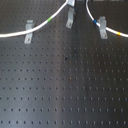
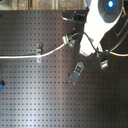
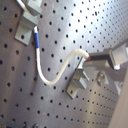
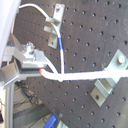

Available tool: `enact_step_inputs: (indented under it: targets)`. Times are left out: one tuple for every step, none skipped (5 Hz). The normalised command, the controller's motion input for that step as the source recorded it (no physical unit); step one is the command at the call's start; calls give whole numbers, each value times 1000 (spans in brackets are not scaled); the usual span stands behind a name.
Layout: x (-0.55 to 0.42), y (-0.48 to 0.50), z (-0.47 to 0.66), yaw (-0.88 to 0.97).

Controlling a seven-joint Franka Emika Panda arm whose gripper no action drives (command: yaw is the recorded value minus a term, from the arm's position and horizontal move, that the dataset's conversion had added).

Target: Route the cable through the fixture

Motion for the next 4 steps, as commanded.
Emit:
enact_step_inputs:
  targets:
    - [43,-65,83,0]
    - [-494,130,331,434]
    - [-408,218,272,491]
    - [-306,223,237,566]
